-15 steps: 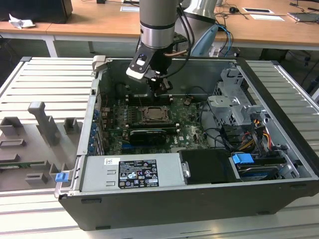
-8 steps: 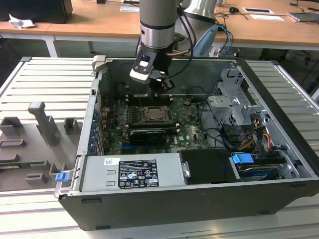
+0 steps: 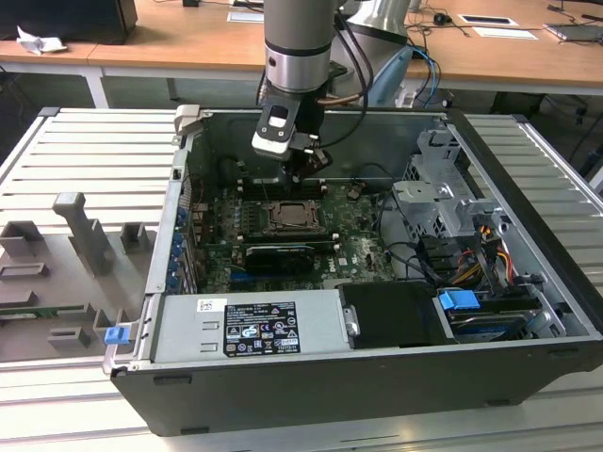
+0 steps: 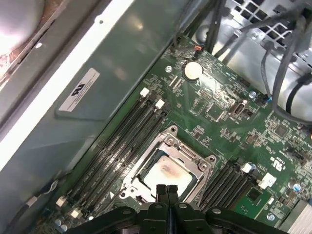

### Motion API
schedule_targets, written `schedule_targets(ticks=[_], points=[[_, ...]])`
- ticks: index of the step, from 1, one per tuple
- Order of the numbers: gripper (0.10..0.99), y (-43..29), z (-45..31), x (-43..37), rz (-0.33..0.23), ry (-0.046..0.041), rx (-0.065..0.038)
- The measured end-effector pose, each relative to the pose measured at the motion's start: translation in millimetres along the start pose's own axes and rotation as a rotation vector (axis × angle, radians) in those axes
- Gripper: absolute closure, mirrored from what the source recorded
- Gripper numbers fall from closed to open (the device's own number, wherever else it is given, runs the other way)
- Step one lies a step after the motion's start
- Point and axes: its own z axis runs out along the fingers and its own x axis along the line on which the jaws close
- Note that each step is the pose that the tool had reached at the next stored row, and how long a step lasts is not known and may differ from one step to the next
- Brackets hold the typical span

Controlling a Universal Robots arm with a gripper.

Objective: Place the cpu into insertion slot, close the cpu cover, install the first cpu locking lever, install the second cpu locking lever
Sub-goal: 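Install the first cpu locking lever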

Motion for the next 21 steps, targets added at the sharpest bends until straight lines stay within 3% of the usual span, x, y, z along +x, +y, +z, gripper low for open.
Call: schedule_targets(ticks=[3, 17, 21], points=[[0.980, -0.1, 0.3, 0.0, -0.086, 0.0040, 0.000], [0.980, -0.1, 1.4, 0.0, -0.361, 0.0167, 0.001], [0.980, -0.2, 1.9, 0.0, -0.478, 0.0222, 0.002]])
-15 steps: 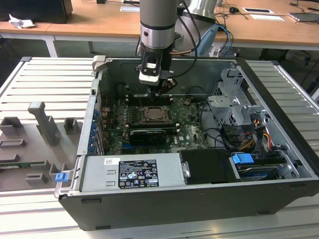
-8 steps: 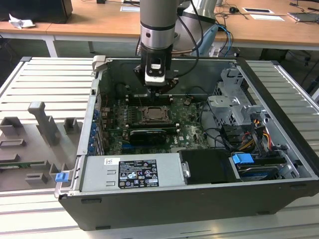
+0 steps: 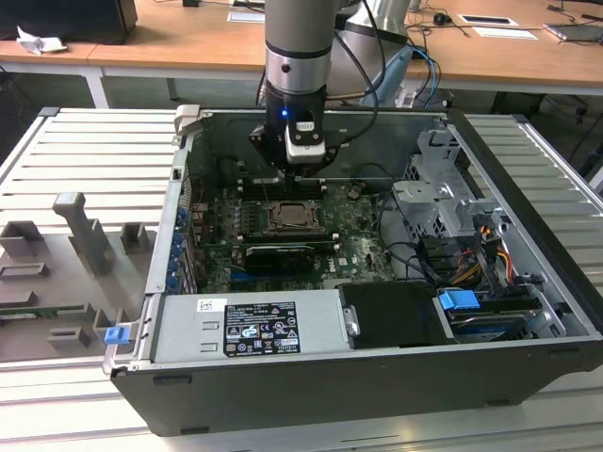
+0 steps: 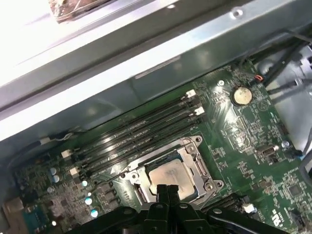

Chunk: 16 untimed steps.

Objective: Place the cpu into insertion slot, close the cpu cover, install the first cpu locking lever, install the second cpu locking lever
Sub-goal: 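Install the first cpu locking lever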

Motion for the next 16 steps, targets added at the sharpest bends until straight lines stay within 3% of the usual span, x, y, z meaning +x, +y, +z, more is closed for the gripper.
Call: schedule_targets(ticks=[5, 6, 8, 16], points=[[0.980, 0.0, 0.4, 0.0, -0.139, 0.0064, 0.000], [0.980, 0.0, 0.6, 0.0, -0.206, 0.0095, 0.001], [0.980, 0.0, 0.8, 0.0, -0.263, 0.0121, 0.001], [0.980, -0.1, 1.4, 0.0, -0.441, 0.0203, 0.001]])
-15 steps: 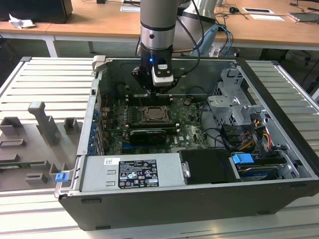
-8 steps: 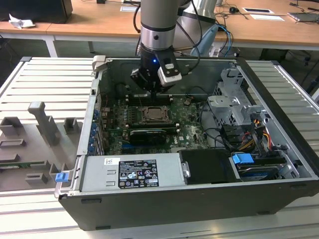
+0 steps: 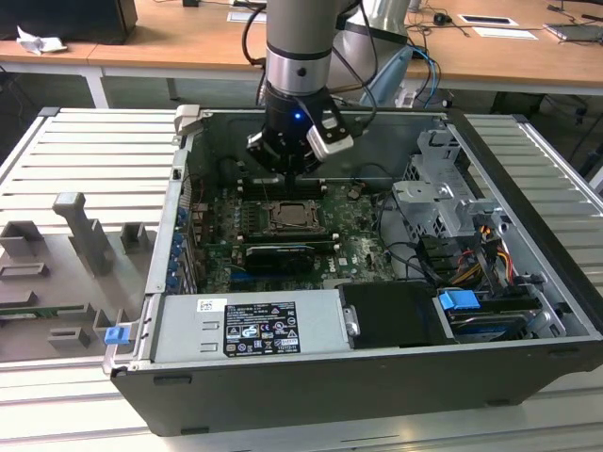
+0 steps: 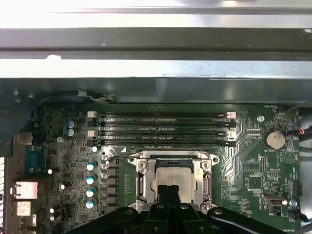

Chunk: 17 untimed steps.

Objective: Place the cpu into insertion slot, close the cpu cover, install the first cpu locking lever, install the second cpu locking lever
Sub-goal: 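Install the first cpu locking lever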

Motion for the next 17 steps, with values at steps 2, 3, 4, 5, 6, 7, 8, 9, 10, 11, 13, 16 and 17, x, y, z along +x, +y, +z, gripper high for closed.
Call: schedule_targets(ticks=[2, 3, 4, 5, 6, 7, 8, 9, 10, 11, 13, 16, 17], points=[[0.980, 0.1, 0.6, 3.9, -0.017, 0.0007, -0.001], [0.980, 0.1, 0.8, 5.8, -0.021, 0.0009, -0.002], [0.980, 0.1, 1.1, 8.8, -0.027, 0.0012, -0.003], [0.980, 0.2, 1.2, 10.8, -0.028, 0.0012, -0.004], [0.980, 0.2, 1.3, 13.7, -0.029, 0.0012, -0.005], [0.980, 0.3, 1.5, 19.9, -0.030, 0.0011, -0.006], [0.980, 0.4, 1.5, 24.3, -0.031, 0.0011, -0.006], [0.980, 0.5, 1.5, 26.6, -0.031, 0.0011, -0.006], [0.980, 0.5, 1.5, 29.9, -0.032, 0.0011, -0.006], [0.980, 0.8, 1.2, 33.5, -0.032, 0.0011, -0.007], [0.980, 1.4, -0.1, 37.2, -0.032, 0.0011, -0.007], [0.980, 2.7, -0.3, 43.6, -0.032, 0.0010, -0.007], [0.980, 3.0, -0.3, 46.0, -0.032, 0.0008, -0.007]])
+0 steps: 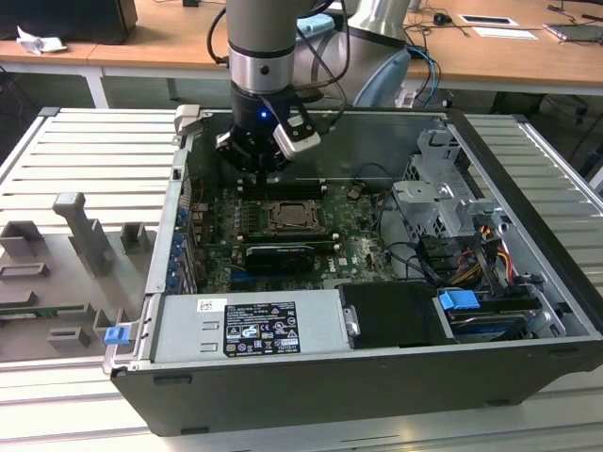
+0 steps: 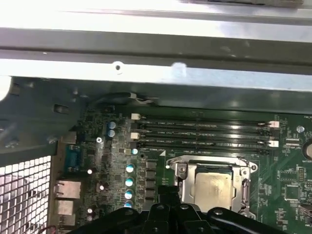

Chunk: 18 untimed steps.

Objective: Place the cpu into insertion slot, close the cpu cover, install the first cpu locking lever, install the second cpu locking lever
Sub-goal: 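Install the first cpu locking lever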

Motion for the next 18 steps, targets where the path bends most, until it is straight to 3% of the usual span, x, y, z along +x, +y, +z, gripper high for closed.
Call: schedule_targets(ticks=[4, 9, 18], points=[[0.980, 3.5, 0.2, 9.3, 0.000, -0.0015, 0.000], [0.980, 21.5, 1.2, 8.6, -0.004, -0.0014, 0.000], [0.980, 22.6, 1.3, 4.6, -0.006, -0.0012, 0.000]])
